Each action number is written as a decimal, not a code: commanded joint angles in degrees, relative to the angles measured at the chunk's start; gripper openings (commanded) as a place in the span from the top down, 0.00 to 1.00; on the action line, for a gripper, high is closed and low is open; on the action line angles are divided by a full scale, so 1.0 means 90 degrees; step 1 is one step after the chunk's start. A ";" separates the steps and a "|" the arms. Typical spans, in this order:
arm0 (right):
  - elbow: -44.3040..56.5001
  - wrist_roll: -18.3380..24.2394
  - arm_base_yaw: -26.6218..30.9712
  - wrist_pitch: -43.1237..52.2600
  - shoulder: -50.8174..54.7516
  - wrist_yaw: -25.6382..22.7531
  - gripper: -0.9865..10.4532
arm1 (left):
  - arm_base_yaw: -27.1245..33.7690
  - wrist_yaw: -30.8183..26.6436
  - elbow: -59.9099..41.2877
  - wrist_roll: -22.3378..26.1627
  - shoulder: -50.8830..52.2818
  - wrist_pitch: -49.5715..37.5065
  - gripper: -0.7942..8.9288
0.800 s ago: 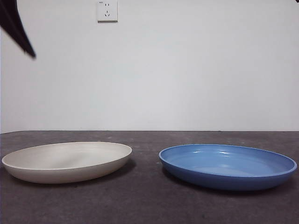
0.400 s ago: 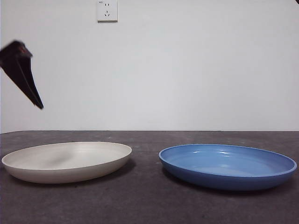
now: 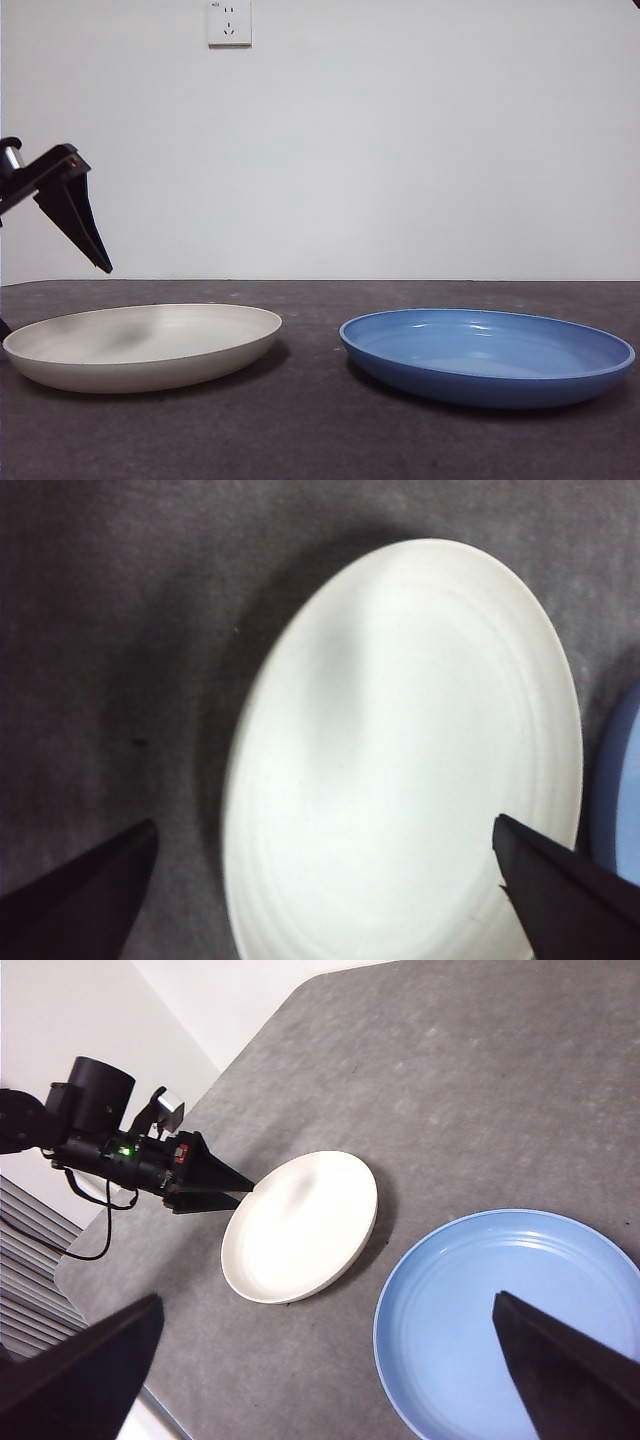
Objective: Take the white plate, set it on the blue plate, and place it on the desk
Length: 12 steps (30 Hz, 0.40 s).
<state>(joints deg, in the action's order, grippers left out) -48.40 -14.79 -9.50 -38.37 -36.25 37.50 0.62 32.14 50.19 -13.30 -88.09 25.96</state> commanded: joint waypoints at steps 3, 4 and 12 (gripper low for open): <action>-0.0126 0.0075 -0.0027 0.0039 -0.0036 0.0002 0.40 | 0.0002 0.0053 0.0107 0.0044 -0.0398 -0.0160 0.35; -0.0126 0.0075 -0.0027 0.0039 -0.0036 0.0000 0.40 | -0.0007 0.0053 0.0107 0.0066 -0.0435 -0.0185 0.35; -0.0126 0.0075 -0.0027 0.0039 -0.0036 0.0000 0.40 | -0.0041 0.0046 0.0107 0.0236 -0.0505 -0.0226 0.47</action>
<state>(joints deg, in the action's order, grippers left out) -48.40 -14.79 -9.50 -38.37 -36.25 37.47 0.36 32.36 50.24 -12.49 -91.26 24.21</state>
